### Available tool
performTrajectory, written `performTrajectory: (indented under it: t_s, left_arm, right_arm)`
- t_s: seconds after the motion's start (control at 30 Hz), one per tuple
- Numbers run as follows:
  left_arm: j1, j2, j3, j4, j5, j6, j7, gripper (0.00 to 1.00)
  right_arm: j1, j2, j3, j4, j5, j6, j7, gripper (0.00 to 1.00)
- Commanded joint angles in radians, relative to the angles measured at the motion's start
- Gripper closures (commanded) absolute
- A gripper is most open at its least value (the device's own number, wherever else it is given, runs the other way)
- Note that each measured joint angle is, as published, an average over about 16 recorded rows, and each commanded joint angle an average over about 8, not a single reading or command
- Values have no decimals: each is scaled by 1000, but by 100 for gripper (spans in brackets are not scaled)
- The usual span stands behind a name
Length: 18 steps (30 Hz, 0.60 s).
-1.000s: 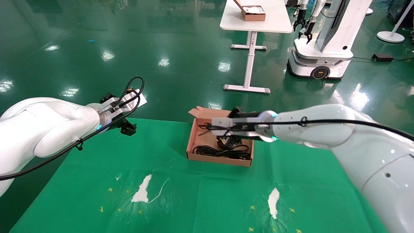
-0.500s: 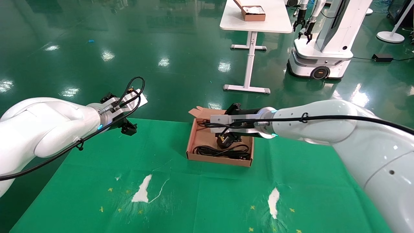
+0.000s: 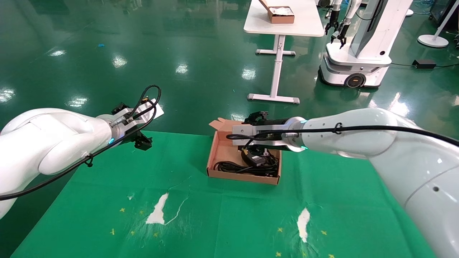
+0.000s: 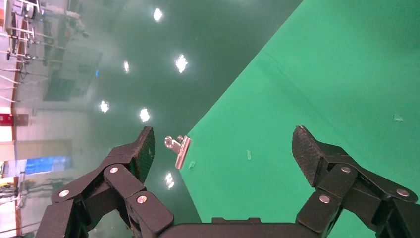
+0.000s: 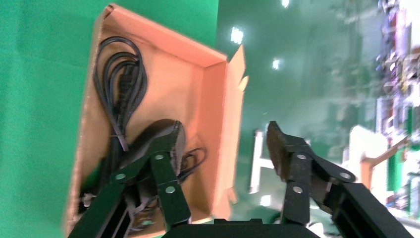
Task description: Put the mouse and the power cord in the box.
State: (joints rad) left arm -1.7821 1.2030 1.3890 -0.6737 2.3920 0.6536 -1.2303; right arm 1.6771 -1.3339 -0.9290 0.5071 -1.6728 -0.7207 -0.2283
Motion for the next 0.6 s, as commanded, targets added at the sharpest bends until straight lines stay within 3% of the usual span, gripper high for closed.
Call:
performTrajectory:
  t_s: [0.03, 0.6]
  left_arm:
    - [0, 0, 0, 0, 0, 0, 0, 0]
    - [0, 0, 0, 0, 0, 0, 0, 0]
  right_arm:
    - [-7, 8, 8, 9, 11, -9, 5, 0]
    - [-185, 222, 200, 239, 290, -238, 128, 0]
